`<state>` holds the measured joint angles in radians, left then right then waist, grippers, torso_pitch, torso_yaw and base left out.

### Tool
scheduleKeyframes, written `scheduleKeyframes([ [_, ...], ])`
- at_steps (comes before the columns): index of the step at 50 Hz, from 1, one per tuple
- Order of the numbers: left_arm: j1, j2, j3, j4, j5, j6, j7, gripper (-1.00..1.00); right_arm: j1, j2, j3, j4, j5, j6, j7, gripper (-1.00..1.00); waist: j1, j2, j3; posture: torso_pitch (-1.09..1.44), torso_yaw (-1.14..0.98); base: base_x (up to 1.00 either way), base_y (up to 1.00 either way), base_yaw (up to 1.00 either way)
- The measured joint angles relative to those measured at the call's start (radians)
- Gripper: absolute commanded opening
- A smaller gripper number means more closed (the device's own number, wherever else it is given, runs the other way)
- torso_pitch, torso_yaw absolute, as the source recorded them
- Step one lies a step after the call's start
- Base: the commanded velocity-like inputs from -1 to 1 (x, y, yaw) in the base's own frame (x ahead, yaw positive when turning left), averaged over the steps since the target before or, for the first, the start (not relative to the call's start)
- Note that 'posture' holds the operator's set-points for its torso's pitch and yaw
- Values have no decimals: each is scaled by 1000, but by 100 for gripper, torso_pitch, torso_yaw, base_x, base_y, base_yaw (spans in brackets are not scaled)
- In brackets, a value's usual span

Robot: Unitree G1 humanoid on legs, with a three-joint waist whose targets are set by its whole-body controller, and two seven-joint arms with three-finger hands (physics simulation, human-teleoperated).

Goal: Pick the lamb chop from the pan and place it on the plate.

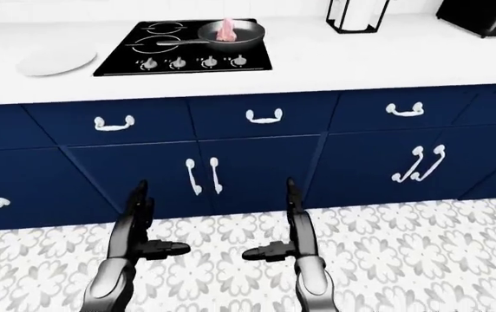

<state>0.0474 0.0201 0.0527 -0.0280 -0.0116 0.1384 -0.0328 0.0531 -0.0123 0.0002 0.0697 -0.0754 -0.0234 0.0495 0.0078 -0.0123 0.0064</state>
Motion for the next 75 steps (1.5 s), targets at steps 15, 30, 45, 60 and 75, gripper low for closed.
scheduleKeyframes([
  [15,-9,-4,-3,14,-5,-21,9,100,5,-5,-10,-22,6,18,-6,100,-26,-61,11,0,0,0,26,0],
  [30,-24,5,32,16,-41,26,9,100,-37,1,-47,2,76,60,-32,100,-13,-16,27,0,0,0,8,0],
  [45,-658,154,97,30,-138,532,90,100,-524,-194,-158,-185,121,601,41,100,-4,-2,-9,0,0,0,0,0],
  [60,-1363,348,103,791,-109,539,117,100,-1271,-428,-150,473,101,791,133,100,-8,-2,18,0,0,0,0,0],
  [75,-1384,377,100,708,-81,580,109,100,-1283,-429,-139,398,57,840,193,100,0,14,37,0,0,21,0,0],
])
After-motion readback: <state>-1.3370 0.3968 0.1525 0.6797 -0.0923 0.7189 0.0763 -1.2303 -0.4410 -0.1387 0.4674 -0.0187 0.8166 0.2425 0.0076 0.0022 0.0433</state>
